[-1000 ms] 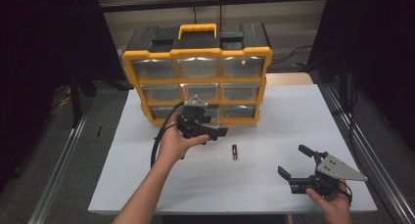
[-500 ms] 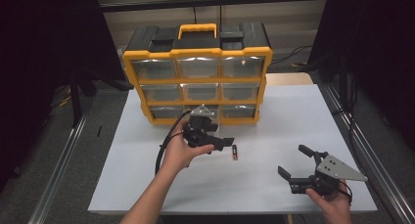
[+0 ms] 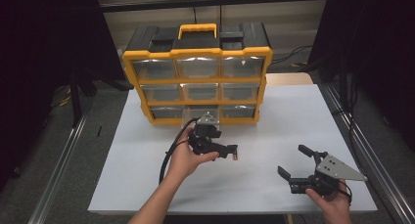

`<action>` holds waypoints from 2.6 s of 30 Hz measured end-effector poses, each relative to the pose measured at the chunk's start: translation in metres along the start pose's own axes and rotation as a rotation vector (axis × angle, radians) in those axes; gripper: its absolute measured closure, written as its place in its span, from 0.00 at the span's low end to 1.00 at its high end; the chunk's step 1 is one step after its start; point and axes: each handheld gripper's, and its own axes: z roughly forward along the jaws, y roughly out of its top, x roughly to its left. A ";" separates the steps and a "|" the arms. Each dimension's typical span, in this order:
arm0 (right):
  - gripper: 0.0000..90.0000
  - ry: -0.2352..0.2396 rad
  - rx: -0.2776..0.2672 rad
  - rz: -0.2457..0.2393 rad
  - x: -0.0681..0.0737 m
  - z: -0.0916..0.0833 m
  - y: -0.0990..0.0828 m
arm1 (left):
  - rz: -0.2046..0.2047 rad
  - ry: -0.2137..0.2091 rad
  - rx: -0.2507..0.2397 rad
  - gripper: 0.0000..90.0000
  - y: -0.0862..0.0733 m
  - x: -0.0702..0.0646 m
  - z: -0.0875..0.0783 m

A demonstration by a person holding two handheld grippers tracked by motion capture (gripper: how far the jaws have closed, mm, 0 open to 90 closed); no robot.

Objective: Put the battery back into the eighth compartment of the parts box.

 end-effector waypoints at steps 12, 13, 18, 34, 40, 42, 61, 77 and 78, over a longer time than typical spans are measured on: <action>0.02 -0.003 0.001 -0.001 0.000 -0.001 0.000 | -0.001 0.022 0.018 0.33 -0.009 -0.003 0.016; 0.02 -0.003 0.001 0.000 0.000 -0.001 0.000 | 0.001 0.025 0.007 0.34 -0.010 -0.003 0.019; 0.02 -0.004 0.001 0.003 0.000 -0.001 0.000 | -0.013 0.036 0.018 0.43 -0.016 -0.002 0.028; 0.02 0.002 0.003 0.003 -0.001 -0.001 0.000 | -0.032 0.080 0.066 0.57 -0.024 -0.001 0.048; 0.02 0.002 0.002 0.002 -0.001 -0.001 0.000 | -0.032 0.102 0.072 0.60 -0.025 -0.001 0.055; 0.02 0.001 0.001 0.002 -0.001 -0.001 0.000 | -0.035 0.106 0.066 0.61 -0.026 0.000 0.057; 0.02 0.000 0.000 -0.001 -0.001 -0.001 0.000 | -0.042 0.165 0.165 0.82 -0.030 0.003 0.067; 0.02 0.002 0.002 -0.002 -0.001 -0.001 0.000 | -0.098 0.088 0.162 0.86 -0.027 0.006 0.055; 0.02 0.004 0.002 -0.002 -0.001 -0.001 0.000 | -0.106 0.078 0.157 0.86 -0.026 0.006 0.053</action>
